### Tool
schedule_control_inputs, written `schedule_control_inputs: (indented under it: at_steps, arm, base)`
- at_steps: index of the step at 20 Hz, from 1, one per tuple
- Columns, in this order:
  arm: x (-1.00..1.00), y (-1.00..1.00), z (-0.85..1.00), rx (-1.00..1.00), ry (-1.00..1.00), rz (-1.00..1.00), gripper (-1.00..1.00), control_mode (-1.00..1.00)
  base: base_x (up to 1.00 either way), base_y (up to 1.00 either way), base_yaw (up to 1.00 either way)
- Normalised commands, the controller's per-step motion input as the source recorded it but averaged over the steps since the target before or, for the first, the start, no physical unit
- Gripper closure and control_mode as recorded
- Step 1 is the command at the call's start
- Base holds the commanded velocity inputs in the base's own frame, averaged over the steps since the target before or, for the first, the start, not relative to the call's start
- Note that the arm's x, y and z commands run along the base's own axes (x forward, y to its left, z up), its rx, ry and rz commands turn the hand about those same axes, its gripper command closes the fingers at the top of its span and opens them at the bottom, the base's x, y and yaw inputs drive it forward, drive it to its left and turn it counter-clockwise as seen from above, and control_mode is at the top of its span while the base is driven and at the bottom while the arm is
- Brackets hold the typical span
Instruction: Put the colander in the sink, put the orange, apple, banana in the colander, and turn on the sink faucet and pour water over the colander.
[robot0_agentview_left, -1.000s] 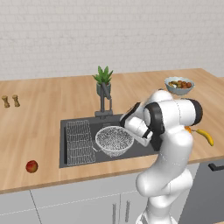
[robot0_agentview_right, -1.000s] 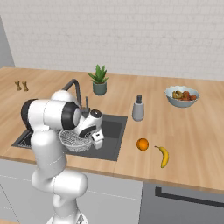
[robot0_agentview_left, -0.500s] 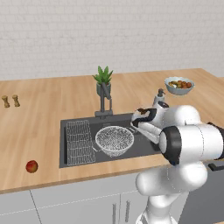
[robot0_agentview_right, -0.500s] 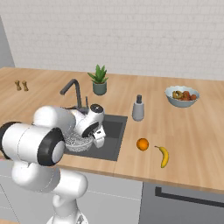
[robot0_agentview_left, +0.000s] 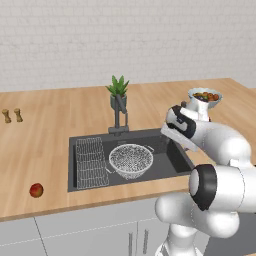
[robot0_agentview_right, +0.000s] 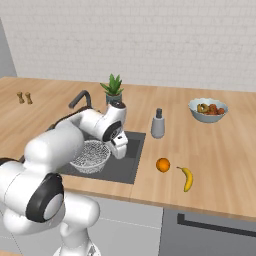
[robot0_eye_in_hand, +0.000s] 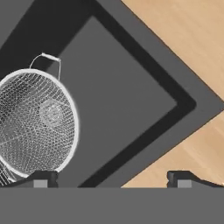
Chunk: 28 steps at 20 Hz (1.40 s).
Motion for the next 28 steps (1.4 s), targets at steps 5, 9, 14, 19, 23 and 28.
schedule_control_inputs:
  at_steps: [5, 9, 14, 19, 23, 28]
  arm:
    - [-0.17, -0.51, 0.49, -0.02, 0.15, 0.14, -1.00, -1.00]
    - [-0.09, -0.49, 0.13, -0.06, 0.11, 0.15, -1.00, -1.00]
    - [-0.12, -0.45, 0.03, -0.10, 0.07, 0.14, -1.00, -1.00]
    - [-0.07, -0.52, 0.03, -0.07, 0.05, 0.09, -1.00, -1.00]
    - [-0.02, -0.56, 0.04, -0.04, 0.06, 0.06, -1.00, -1.00]
    - [-0.04, -0.54, 0.00, -0.01, 0.06, 0.06, -1.00, -1.00]
  base:
    - [0.00, 0.00, 0.00]
    - [0.00, 0.00, 0.00]
    - [0.00, 0.00, 0.00]
    - [0.00, 0.00, 0.00]
    - [0.00, 0.00, 0.00]
    - [0.00, 0.00, 0.00]
